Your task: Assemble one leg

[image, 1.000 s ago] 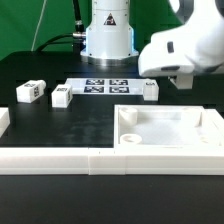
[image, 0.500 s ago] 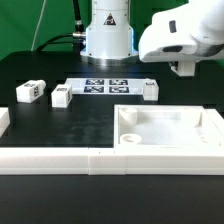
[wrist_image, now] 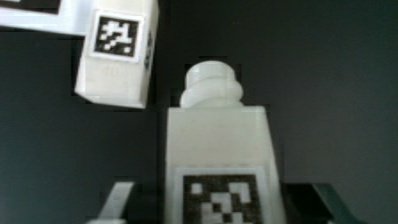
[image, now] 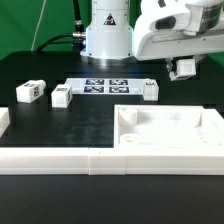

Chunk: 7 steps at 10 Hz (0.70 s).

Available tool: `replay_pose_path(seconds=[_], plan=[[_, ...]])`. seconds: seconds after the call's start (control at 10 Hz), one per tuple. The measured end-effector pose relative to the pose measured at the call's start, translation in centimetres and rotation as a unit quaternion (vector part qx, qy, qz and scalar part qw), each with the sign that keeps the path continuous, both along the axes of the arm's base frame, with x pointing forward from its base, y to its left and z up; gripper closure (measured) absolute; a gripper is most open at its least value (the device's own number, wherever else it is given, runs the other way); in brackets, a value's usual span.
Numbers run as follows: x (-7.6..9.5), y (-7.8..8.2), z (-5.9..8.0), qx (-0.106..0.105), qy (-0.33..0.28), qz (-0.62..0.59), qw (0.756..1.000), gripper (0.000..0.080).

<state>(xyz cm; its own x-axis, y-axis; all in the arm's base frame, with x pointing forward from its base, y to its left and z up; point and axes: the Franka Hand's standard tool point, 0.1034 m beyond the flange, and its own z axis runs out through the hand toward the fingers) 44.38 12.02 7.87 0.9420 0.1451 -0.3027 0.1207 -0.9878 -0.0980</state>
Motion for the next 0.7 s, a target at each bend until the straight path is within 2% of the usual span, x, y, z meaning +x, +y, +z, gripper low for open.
replay_pose_path(seconds=[0.1, 0.3, 0.5, 0.7], plan=[[0.5, -1.1, 0.5, 0.007, -0.035, 0.010, 0.999, 0.0512], [2.3, -4.3, 2.1, 0.008, -0.104, 0.000, 0.995, 0.0512], [2.6, -4.5, 1.8, 0.008, -0.202, -0.002, 0.979, 0.0512], [2.4, -4.7, 1.6, 0.007, -0.213, -0.003, 0.977, 0.0512]])
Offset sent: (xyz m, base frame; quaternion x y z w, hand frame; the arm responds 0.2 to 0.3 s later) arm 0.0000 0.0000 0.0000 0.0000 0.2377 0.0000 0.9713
